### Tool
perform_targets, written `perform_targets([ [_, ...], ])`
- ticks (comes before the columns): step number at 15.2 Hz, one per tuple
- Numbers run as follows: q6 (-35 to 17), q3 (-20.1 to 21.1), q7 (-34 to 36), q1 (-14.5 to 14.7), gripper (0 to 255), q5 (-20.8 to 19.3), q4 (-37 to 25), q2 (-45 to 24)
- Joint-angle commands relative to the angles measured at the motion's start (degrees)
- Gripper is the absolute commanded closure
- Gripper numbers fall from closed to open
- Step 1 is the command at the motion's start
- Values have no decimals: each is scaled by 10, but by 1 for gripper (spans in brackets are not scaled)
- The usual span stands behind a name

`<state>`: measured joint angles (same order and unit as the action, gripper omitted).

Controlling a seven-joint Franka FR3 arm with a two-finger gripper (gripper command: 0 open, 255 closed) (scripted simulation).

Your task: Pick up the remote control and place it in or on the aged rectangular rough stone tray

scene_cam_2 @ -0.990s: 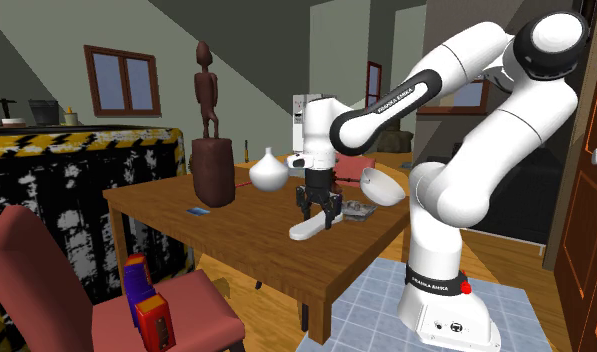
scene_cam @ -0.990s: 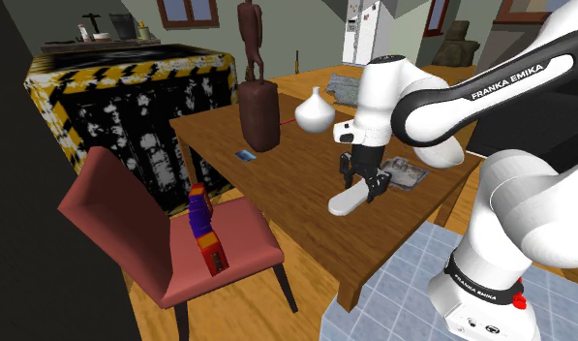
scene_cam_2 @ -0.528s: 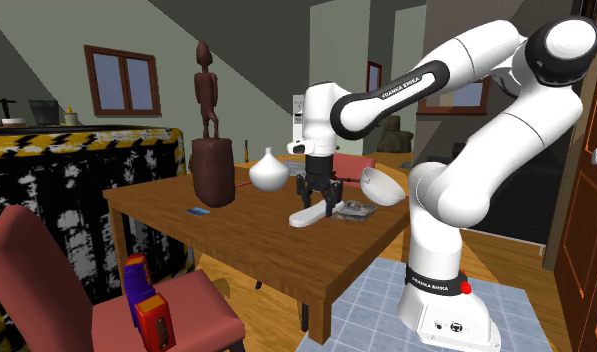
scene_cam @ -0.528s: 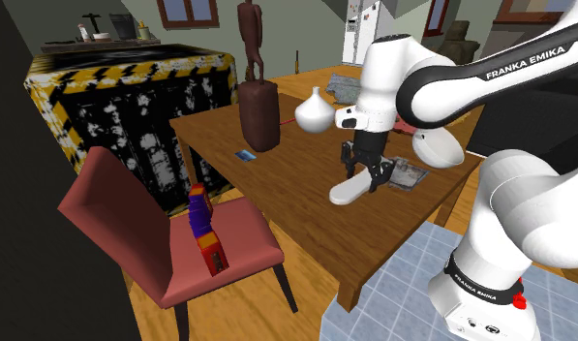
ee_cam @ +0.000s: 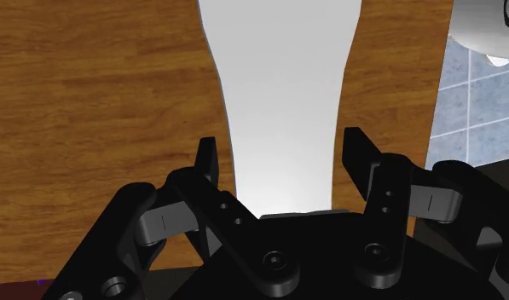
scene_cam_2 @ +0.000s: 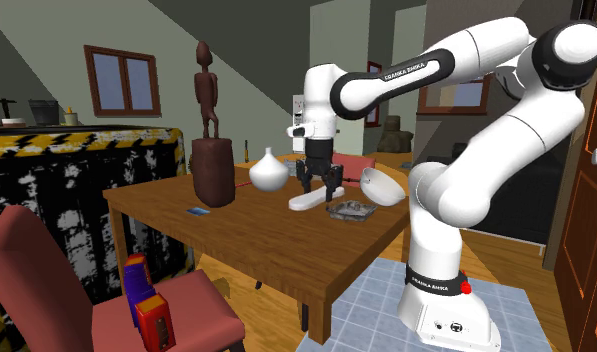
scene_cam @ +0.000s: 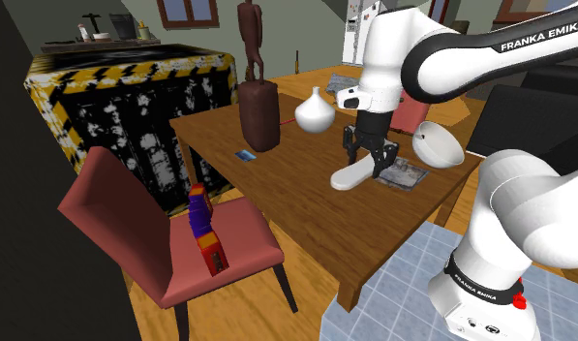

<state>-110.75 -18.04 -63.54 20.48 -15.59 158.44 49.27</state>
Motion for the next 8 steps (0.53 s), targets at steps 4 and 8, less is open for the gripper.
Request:
perform_targets([
  [4,36,-17,-29,-19,255,-15,-14,25],
  [8,58,-64,-89,-61,255,-57,-14,53],
])
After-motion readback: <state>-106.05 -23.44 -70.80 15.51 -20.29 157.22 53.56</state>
